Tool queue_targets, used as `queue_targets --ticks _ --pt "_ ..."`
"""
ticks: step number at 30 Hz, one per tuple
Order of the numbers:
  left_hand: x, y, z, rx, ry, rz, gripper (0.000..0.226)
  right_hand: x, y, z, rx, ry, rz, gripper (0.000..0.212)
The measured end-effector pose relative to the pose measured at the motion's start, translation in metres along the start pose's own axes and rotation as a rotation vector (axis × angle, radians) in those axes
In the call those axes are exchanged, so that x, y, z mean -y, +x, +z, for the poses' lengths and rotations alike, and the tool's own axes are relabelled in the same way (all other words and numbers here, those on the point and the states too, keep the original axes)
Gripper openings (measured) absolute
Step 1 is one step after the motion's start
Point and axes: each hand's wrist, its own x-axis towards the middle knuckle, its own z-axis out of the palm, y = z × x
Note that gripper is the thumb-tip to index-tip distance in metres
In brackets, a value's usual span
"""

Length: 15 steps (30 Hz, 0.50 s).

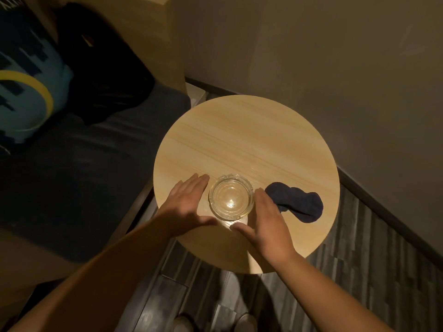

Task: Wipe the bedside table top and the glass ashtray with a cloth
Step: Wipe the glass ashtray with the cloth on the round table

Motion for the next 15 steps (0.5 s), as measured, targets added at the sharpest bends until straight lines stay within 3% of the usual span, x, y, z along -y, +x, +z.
queue_targets --ticks 8,15 --pt "-0.009 0.016 -0.006 0.117 0.007 0.069 0.120 -0.001 0.010 0.006 0.062 0.026 -0.049 0.102" --pt "-0.009 0.021 -0.007 0.144 -0.006 0.095 0.117 -0.006 0.012 0.016 -0.021 0.032 -0.052 0.097"
